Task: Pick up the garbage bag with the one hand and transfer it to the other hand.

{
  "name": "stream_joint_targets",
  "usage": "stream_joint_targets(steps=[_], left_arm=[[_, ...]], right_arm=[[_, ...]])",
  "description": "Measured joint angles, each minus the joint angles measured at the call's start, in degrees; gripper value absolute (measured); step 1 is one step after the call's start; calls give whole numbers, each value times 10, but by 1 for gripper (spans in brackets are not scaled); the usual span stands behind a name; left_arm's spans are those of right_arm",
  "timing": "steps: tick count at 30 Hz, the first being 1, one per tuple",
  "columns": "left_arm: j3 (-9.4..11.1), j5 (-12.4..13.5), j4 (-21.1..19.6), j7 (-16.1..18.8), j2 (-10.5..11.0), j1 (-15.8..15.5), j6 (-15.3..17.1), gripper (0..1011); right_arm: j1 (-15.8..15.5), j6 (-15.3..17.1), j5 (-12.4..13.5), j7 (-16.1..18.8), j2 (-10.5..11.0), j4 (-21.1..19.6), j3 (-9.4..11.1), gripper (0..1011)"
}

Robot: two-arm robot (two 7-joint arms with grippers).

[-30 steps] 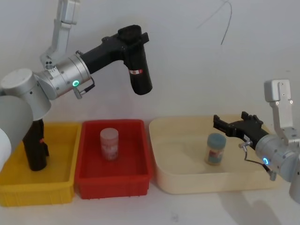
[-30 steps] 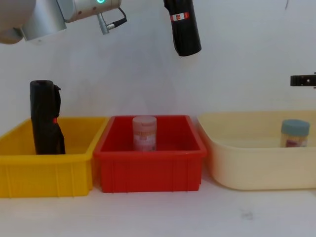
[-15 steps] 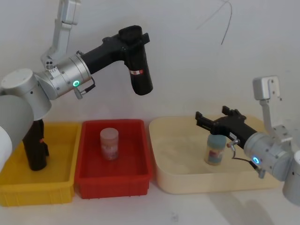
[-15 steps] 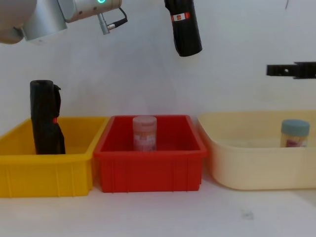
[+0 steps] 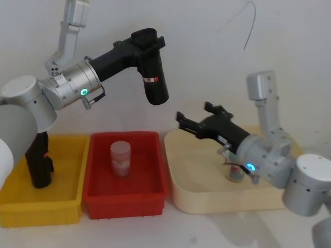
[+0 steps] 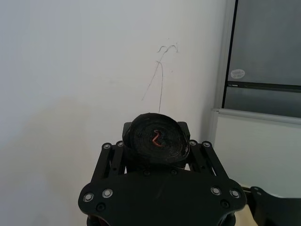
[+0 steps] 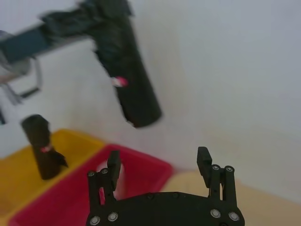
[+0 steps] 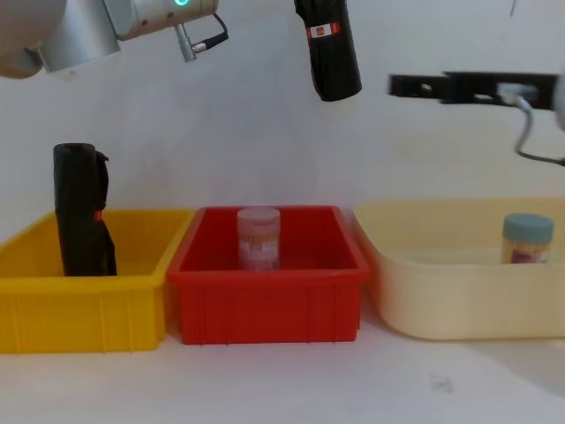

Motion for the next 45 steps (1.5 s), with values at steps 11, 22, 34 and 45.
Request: stream_joint_targets(steps=[11,22,34,45], left_arm=[[0,0,1,-1,0,-1,0,528],[0,0,1,-1,0,-1,0,528],[0,0,1,0,0,-1,0,528],[0,0,1,-1,0,-1,0,528]], right_arm=[[51,-68,-38,-9,-46,54,-50,1000],[99,-114,-98,-73,-89,113,-80,1000],[137,-133,-141,-114,-118,167,-95,1000],[164,-132,-163,-133,-136,204,-99,1000]])
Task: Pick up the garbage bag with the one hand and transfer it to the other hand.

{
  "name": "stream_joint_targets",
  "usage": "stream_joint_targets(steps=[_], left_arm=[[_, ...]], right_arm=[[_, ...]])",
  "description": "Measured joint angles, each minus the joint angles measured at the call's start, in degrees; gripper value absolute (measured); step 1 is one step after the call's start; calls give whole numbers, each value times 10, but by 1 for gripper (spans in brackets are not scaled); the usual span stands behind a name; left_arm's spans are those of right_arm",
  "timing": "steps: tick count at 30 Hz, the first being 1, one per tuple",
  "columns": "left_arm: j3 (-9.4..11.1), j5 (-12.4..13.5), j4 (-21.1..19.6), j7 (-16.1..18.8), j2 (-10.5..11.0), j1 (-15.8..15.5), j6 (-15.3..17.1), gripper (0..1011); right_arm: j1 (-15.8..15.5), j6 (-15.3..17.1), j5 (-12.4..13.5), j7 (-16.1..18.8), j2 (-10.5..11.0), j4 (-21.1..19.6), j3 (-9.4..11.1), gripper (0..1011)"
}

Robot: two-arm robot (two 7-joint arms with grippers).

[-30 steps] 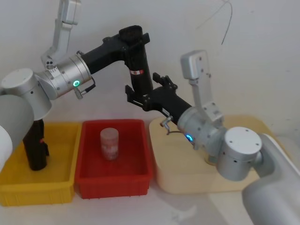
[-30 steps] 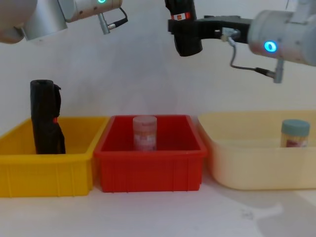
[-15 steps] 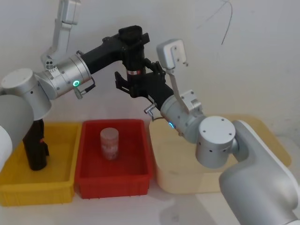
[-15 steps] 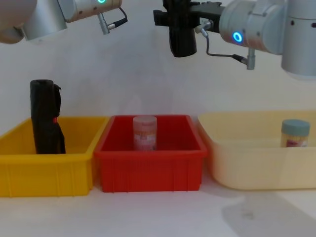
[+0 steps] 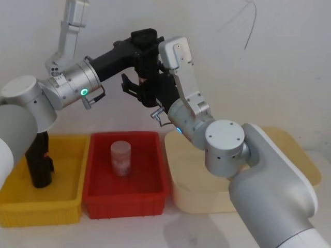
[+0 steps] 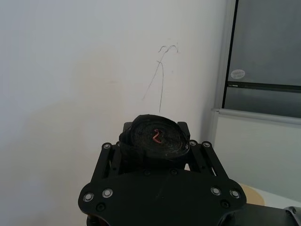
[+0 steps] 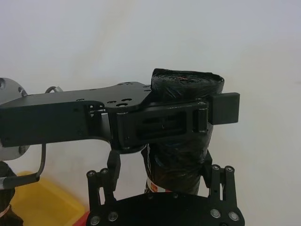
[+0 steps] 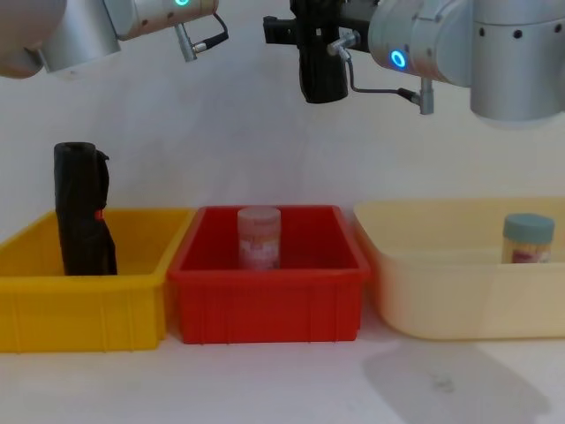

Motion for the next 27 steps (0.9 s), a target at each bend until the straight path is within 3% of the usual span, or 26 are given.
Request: stream_joint_targets(steps=[5,12,18,27], left_arm=[[0,0,0,0,0,0,0,528],[0,0,0,0,0,0,0,528],[0,0,0,0,0,0,0,528],[0,0,0,0,0,0,0,528]], right_arm=[[8,3,-6,-6,-6,13,0,992],[15,6,-11,-10,-11,23,-1,867],[19,7,-14,-13,-14,28,0,672],[21,8,-16,-14,-16,32,-1,601]])
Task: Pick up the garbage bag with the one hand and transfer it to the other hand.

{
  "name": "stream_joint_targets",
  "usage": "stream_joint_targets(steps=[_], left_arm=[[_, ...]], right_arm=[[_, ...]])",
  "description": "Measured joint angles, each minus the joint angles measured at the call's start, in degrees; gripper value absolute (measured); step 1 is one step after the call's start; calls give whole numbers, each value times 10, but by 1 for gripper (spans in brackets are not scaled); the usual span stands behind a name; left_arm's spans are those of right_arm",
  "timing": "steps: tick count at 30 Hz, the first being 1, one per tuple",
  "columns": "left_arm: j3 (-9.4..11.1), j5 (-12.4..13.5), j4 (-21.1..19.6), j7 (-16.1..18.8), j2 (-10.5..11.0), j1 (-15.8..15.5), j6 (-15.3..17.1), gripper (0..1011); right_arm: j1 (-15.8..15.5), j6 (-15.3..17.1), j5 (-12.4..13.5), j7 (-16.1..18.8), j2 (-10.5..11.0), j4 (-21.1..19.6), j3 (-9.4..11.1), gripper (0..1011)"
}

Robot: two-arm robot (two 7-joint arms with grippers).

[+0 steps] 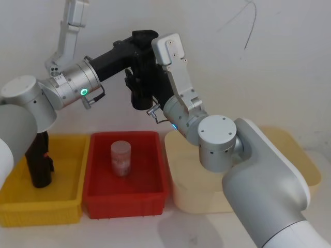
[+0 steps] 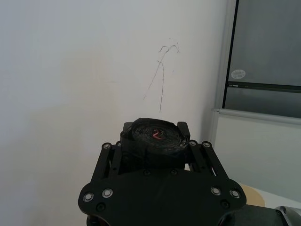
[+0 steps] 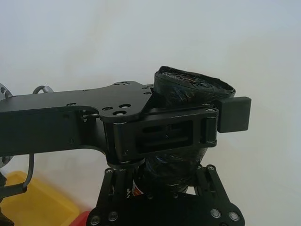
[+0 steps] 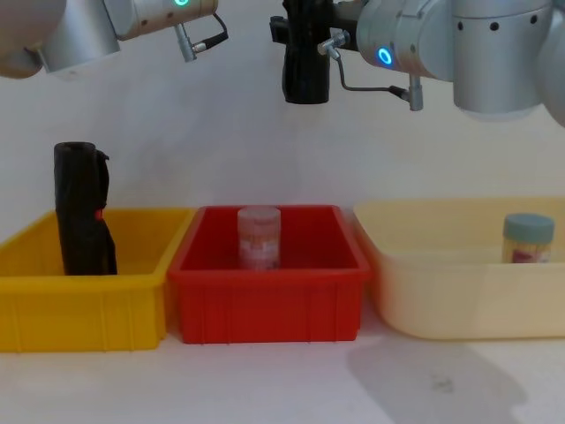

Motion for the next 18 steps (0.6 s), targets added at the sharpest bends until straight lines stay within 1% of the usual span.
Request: stream_joint_targets(steps=[18], left_arm=[[0,0,0,0,0,0,0,528]], right_arm=[[2,1,-1,-1,-2,3,0,601]])
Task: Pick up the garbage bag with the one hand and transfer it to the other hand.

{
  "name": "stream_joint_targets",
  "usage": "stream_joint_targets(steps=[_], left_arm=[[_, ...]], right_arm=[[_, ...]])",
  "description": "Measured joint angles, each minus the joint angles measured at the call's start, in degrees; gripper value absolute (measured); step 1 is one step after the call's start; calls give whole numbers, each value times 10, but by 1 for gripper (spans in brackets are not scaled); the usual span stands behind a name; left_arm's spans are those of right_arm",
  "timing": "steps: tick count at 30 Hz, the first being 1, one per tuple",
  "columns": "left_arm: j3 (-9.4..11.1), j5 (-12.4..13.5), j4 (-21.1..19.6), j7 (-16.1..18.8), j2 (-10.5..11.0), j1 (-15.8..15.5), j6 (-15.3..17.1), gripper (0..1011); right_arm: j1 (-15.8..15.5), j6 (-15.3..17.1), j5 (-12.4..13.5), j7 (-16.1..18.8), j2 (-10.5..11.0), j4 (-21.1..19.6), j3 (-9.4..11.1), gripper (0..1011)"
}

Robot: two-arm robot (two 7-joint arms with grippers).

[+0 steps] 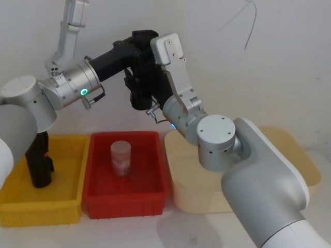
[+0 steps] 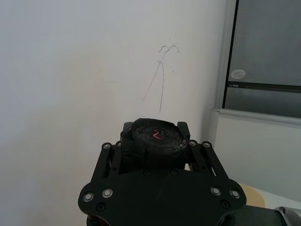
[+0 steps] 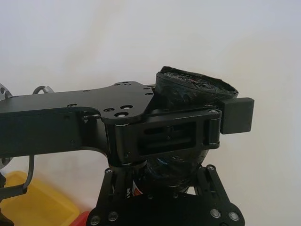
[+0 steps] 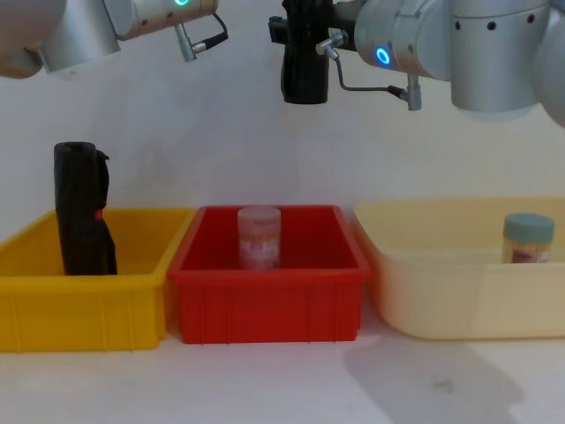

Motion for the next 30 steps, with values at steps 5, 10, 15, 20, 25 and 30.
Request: stream_joint_targets(steps=[5,10,15,20,25,30], left_arm=[[0,0,0,0,0,0,0,528],[0,0,0,0,0,0,0,528],[0,0,0,0,0,0,0,528],[0,0,0,0,0,0,0,528],[0,0,0,0,0,0,0,528],[0,0,0,0,0,0,0,528]], right_arm=[[0,0,0,0,0,0,0,601],[0,0,0,0,-1,1,0,601],[1,0,0,0,-1,1,0,601],[1,0,0,0,-1,1,0,601],[1,0,0,0,-1,1,0,601],[1,0,0,0,-1,1,0,601]])
